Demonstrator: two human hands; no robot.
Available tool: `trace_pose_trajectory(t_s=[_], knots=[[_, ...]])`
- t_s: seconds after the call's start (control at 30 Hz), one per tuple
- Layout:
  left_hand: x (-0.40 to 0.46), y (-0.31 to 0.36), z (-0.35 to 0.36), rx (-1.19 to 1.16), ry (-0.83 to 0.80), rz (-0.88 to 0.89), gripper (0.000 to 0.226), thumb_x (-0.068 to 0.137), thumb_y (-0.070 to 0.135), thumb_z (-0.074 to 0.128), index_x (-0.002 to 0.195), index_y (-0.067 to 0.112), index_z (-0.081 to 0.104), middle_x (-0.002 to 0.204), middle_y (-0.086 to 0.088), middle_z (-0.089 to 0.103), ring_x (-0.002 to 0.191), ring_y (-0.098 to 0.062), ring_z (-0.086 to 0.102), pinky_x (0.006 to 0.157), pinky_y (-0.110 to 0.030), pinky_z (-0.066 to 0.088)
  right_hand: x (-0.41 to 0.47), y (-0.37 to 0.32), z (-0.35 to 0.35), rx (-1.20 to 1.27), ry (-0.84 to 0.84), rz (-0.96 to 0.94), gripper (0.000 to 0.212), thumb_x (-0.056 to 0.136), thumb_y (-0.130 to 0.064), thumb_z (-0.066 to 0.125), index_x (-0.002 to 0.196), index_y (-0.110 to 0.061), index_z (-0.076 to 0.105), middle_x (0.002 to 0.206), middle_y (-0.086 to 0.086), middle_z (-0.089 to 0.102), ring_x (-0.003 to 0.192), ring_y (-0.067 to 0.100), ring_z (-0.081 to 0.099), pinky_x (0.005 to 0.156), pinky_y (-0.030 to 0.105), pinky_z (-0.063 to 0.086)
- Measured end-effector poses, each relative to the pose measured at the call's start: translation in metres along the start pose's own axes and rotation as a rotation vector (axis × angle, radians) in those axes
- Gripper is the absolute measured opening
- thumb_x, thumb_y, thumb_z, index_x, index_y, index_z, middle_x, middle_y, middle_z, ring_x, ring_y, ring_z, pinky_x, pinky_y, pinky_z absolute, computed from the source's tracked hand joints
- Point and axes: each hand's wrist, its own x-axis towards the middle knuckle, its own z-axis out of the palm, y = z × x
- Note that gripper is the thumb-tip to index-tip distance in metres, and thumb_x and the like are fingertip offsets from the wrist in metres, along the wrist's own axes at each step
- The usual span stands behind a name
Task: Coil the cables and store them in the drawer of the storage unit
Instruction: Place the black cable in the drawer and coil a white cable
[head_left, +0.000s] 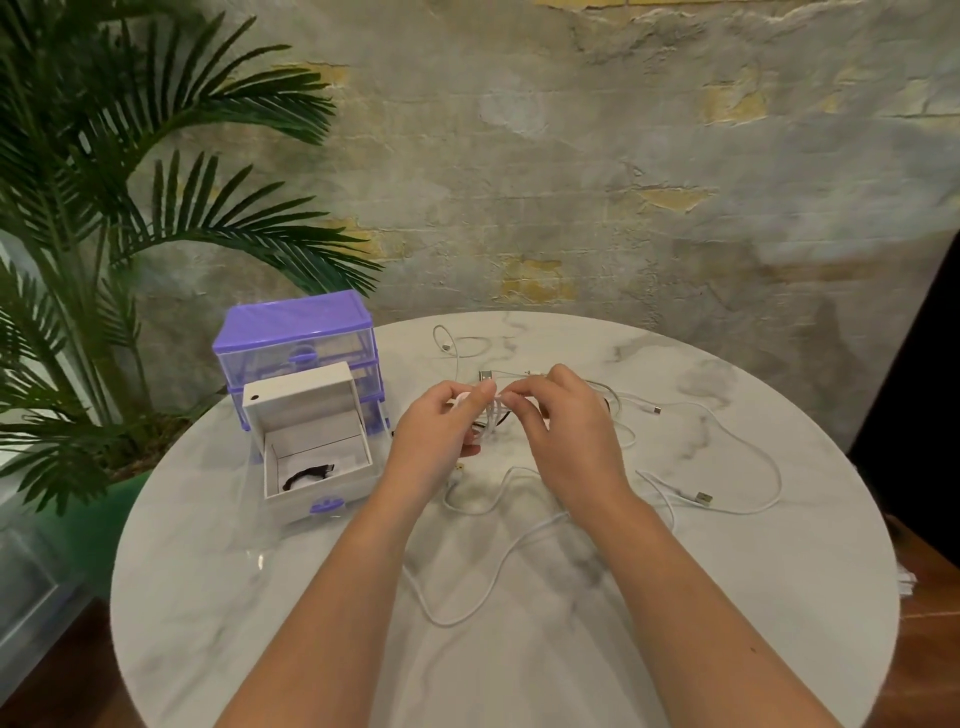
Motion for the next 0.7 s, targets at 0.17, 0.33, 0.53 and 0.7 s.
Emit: trace_pose_trajectory(t_s=[0.17, 0.33, 0.53, 0.7], knots=[[-0.001, 0.003, -0.003, -0.235, -0.100, -0.122, 0.033, 0.091, 0.034, 0.063, 0.099, 0.003, 0.069, 0.077, -0.004, 0.062, 0.075, -0.018, 0.062, 0.068, -0.027, 0.059, 0.002, 0.004, -0.007, 0.039, -0.009, 0.025, 0.023, 0.091, -0.043, 0.060, 0.099, -0.027, 0.074, 0.079, -0.008, 0.057, 0.077, 0.012, 0.052, 0.075, 0.036, 0.046], [0.000, 0.005, -0.007, -0.394, -0.167, -0.177, 0.034, 0.093, 0.029, 0.061, 0.106, -0.002, 0.068, 0.087, -0.007, 0.066, 0.073, -0.021, 0.069, 0.080, -0.035, 0.059, 0.005, 0.013, -0.001, 0.085, -0.226, 0.073, 0.038, 0.104, -0.026, 0.040, 0.141, -0.028, 0.049, 0.098, -0.005, 0.053, 0.093, 0.009, 0.048, 0.087, 0.030, 0.042], [-0.001, 0.004, -0.012, -0.349, -0.228, -0.202, 0.033, 0.089, 0.030, 0.063, 0.097, -0.001, 0.067, 0.096, -0.020, 0.063, 0.091, -0.032, 0.071, 0.067, -0.028, 0.060, 0.007, 0.020, -0.005, 0.044, -0.186, 0.233, 0.029, 0.103, -0.028, 0.043, 0.113, -0.021, 0.069, 0.089, -0.003, 0.066, 0.084, 0.020, 0.060, 0.079, 0.042, 0.050], [-0.005, 0.004, -0.012, -0.296, -0.313, -0.225, 0.026, 0.076, 0.031, 0.071, 0.083, 0.005, 0.072, 0.096, -0.021, 0.067, 0.085, -0.025, 0.072, 0.066, -0.027, 0.059, 0.006, 0.025, -0.006, 0.030, -0.195, 0.336, 0.024, 0.100, -0.020, 0.049, 0.108, -0.016, 0.071, 0.086, -0.001, 0.065, 0.079, 0.020, 0.057, 0.069, 0.032, 0.045]])
